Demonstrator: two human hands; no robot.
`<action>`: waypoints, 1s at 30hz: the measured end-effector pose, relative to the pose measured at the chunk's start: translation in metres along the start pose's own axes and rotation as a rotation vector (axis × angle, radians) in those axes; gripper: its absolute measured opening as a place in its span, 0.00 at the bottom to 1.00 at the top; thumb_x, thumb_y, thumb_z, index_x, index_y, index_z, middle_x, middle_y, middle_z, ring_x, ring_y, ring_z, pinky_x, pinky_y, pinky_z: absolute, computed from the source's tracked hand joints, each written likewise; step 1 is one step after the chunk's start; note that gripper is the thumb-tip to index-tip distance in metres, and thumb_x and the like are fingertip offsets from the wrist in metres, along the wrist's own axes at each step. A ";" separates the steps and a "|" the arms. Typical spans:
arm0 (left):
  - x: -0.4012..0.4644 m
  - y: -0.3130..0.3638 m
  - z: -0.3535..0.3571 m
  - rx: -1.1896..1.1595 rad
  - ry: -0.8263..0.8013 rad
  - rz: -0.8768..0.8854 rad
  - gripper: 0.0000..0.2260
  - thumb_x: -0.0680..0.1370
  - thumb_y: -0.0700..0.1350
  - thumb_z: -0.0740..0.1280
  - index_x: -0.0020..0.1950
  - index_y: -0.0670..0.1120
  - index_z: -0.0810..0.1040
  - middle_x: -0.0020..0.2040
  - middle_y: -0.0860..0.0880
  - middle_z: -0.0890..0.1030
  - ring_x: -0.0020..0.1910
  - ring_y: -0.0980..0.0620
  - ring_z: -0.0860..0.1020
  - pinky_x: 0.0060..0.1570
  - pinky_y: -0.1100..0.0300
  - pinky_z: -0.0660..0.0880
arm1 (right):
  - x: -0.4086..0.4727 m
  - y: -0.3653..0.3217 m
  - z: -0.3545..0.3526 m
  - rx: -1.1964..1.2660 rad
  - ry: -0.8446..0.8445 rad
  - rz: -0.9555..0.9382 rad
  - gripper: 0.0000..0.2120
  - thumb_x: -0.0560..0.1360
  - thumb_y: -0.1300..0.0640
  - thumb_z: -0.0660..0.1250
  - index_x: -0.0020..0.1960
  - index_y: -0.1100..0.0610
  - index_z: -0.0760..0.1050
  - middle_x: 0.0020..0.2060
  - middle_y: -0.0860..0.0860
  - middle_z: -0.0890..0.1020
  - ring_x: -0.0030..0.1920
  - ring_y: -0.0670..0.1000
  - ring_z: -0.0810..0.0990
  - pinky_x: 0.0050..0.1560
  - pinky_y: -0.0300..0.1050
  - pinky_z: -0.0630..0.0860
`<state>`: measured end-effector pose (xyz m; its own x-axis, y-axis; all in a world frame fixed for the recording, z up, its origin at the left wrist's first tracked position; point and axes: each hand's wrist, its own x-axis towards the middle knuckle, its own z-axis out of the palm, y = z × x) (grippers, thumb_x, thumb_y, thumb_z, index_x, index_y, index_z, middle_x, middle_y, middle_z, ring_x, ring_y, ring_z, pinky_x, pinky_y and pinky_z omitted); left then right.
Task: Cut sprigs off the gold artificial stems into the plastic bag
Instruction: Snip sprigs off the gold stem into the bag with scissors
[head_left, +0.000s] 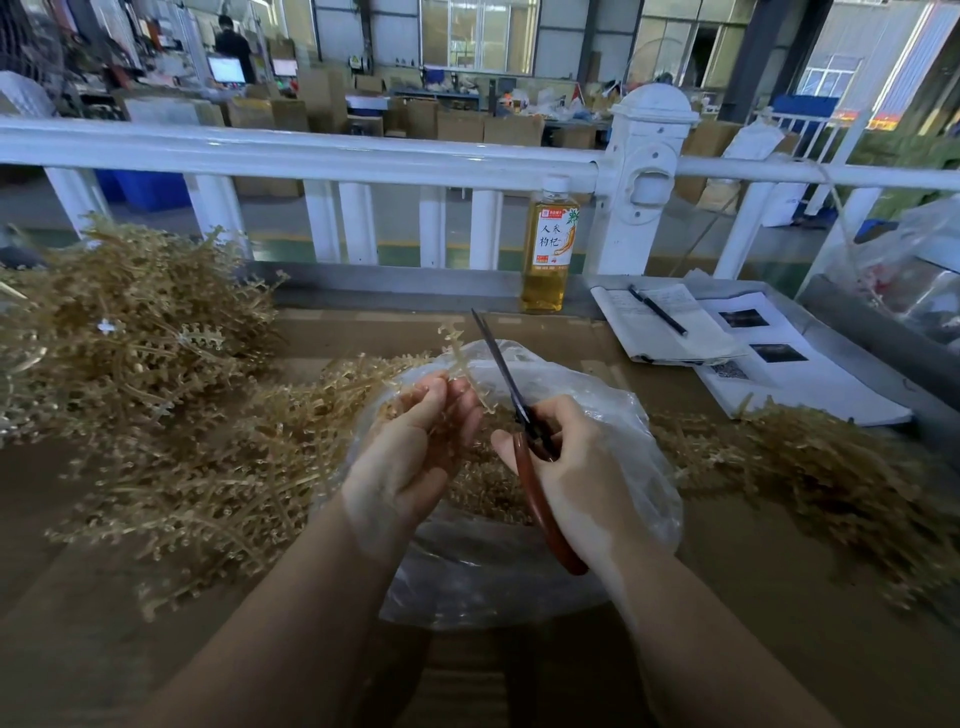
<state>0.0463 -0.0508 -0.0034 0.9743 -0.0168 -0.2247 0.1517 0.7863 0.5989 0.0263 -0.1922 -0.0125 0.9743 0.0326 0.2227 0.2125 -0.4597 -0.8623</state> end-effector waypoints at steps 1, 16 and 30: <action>0.000 0.000 -0.001 -0.004 0.002 0.008 0.07 0.80 0.40 0.59 0.47 0.41 0.75 0.32 0.48 0.81 0.31 0.56 0.81 0.37 0.62 0.80 | 0.000 -0.001 0.000 -0.015 -0.023 0.004 0.11 0.73 0.47 0.71 0.51 0.50 0.73 0.37 0.42 0.78 0.40 0.43 0.78 0.43 0.38 0.72; -0.002 0.002 -0.002 0.008 0.125 0.046 0.04 0.75 0.33 0.65 0.41 0.40 0.76 0.31 0.47 0.81 0.29 0.55 0.81 0.34 0.65 0.79 | -0.011 -0.002 0.002 -0.241 -0.117 -0.098 0.14 0.75 0.41 0.66 0.50 0.47 0.65 0.38 0.43 0.76 0.40 0.40 0.75 0.36 0.27 0.67; -0.001 -0.003 -0.004 0.027 0.141 0.045 0.04 0.75 0.33 0.65 0.41 0.38 0.77 0.31 0.47 0.82 0.29 0.55 0.81 0.31 0.66 0.78 | -0.014 0.006 0.007 -0.239 -0.103 -0.178 0.14 0.74 0.40 0.66 0.49 0.47 0.65 0.39 0.45 0.76 0.43 0.46 0.75 0.42 0.40 0.71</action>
<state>0.0441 -0.0504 -0.0078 0.9475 0.1068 -0.3014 0.1142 0.7673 0.6311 0.0148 -0.1894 -0.0238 0.9284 0.2157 0.3027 0.3689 -0.6337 -0.6800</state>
